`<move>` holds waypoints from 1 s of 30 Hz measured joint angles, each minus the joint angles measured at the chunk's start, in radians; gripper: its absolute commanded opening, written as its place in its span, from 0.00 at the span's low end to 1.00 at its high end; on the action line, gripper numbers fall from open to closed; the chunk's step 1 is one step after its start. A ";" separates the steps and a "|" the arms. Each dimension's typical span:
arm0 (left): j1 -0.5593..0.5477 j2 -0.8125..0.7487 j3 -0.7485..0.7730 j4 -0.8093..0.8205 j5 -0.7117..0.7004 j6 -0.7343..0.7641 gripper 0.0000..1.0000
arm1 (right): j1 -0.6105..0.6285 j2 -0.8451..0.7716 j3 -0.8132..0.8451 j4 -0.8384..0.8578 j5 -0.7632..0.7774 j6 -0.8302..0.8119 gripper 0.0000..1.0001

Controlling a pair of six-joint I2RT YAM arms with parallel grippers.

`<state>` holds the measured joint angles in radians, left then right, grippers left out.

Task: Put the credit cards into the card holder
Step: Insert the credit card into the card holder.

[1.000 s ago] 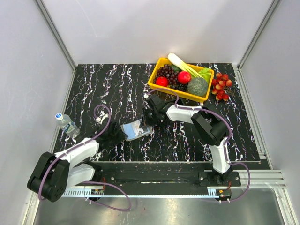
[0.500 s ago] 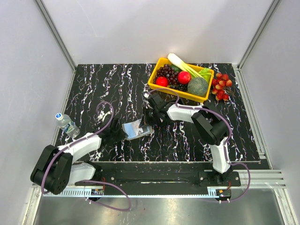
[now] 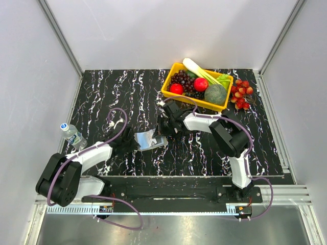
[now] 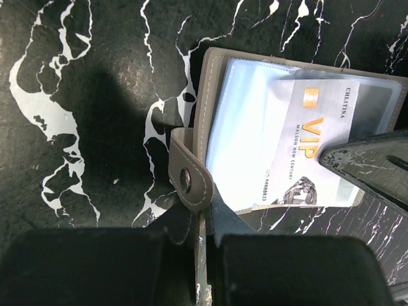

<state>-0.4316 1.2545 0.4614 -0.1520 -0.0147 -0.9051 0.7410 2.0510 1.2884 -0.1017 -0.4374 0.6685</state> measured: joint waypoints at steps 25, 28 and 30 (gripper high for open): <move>-0.004 0.014 -0.013 0.062 0.009 -0.002 0.00 | 0.006 0.036 0.034 -0.008 0.042 0.013 0.00; -0.004 0.027 -0.013 0.087 0.019 -0.012 0.00 | 0.015 0.037 0.037 -0.009 0.044 0.002 0.00; -0.004 0.029 -0.017 0.100 0.024 -0.015 0.03 | 0.016 0.045 0.057 -0.029 0.042 -0.011 0.02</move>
<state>-0.4355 1.2839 0.4446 -0.0517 0.0093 -0.9199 0.7570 2.0960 1.3457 -0.1307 -0.3954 0.6579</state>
